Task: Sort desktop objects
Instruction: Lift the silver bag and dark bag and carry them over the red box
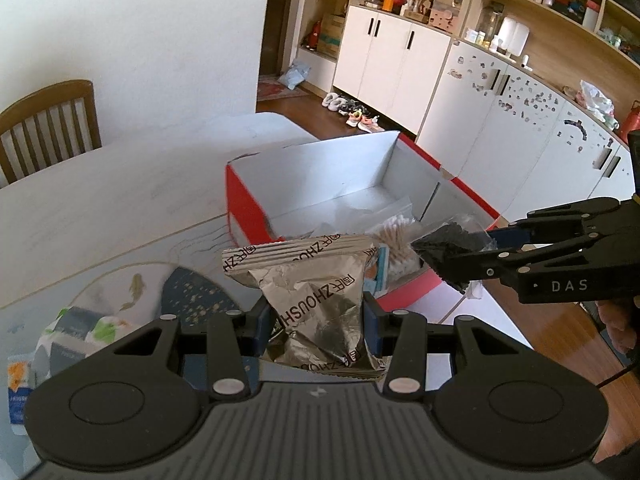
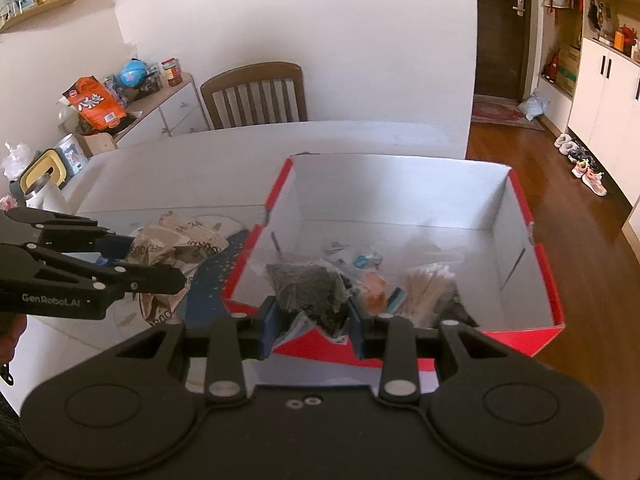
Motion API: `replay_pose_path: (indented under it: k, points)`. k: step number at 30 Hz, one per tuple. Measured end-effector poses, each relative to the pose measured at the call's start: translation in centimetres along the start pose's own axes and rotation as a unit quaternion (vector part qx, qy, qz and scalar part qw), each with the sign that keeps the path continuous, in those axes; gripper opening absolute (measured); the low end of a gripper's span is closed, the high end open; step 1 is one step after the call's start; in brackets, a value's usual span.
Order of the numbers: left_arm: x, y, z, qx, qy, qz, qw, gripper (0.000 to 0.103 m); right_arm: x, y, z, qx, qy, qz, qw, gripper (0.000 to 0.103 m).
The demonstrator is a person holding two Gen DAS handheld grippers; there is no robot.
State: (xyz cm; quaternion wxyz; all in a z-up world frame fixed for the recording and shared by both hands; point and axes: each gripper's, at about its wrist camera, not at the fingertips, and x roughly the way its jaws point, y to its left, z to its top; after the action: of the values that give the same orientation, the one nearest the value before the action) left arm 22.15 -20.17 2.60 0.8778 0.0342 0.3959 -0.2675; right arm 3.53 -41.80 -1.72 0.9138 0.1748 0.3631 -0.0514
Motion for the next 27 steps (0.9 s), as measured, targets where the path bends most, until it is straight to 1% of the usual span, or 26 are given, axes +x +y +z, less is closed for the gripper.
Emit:
replay_pose_path:
  k: [10,16,20,27]
  points:
    - [2.0,-1.8,2.3,0.016,-0.002,-0.007,0.9998,0.043,0.0,-2.6,0.2,0.008,-0.004,-0.005,1.000,0.034]
    - [3.1,-2.3,3.9,0.019,-0.004,-0.011,0.9997,0.043,0.5,-3.5,0.7,0.004,-0.004,-0.009,1.000,0.034]
    - [4.3,-2.1,5.7,0.021,-0.002,-0.015,0.9997,0.043,1.2,-4.2,0.9,0.005,0.003,-0.010,1.000,0.034]
    - [6.8,-2.0,8.2,0.028,0.013,-0.017,0.9994,0.043,2.4,-5.0,1.3,0.005,0.014,-0.010,1.000,0.034]
